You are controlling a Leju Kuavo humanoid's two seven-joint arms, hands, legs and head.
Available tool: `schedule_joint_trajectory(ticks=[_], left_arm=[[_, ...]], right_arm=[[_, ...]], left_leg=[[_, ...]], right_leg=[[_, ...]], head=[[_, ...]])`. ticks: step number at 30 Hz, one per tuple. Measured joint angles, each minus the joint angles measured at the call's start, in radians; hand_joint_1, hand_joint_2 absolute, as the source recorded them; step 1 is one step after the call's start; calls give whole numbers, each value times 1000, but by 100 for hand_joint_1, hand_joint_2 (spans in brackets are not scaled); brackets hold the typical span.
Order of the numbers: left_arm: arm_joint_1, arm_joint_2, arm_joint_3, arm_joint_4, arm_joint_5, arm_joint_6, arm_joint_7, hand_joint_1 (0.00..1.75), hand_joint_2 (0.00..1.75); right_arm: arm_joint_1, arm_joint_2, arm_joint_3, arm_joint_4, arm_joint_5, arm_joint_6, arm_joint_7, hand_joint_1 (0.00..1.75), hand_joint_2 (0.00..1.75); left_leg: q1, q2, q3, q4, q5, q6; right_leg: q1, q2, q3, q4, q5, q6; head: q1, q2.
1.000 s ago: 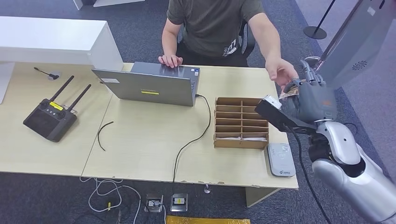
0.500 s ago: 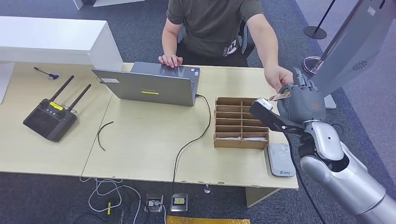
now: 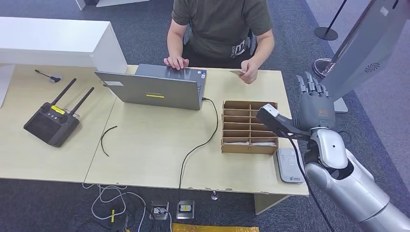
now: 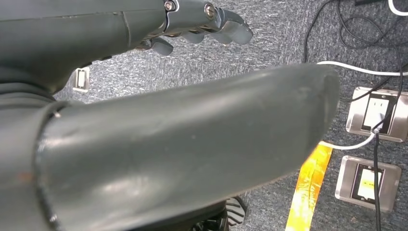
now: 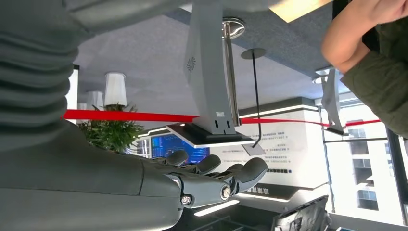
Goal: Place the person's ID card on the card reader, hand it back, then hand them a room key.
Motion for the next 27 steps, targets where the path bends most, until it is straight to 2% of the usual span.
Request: schedule_joint_trajectory(ticks=[5,11,15,27], left_arm=[[2,0,1,1,6,0,-5,0,0],[18,1,1,1,24,0,-9,0,0],[29,0,1,1,37,-1,-23,0,0],[30,1,1,2,47,0,-41,0,0]], right_arm=[[12,8,-5,9,-40,32,-10,0,0],[39,2,-3,-19,-51,180,56,0,0],[79,-23,-13,-74,-53,241,81,0,175],[176,-77,-47,-173,-70,261,87,0,175]], left_leg=[[0,0,0,0,0,0],[0,0,0,0,0,0],[0,0,0,0,0,0],[0,1,1,0,0,0]], right_leg=[[0,0,0,0,0,0],[0,0,0,0,0,0],[0,0,-1,0,0,0],[0,2,0,0,0,0]], head=[[0,0],[0,0],[0,0],[0,0]])
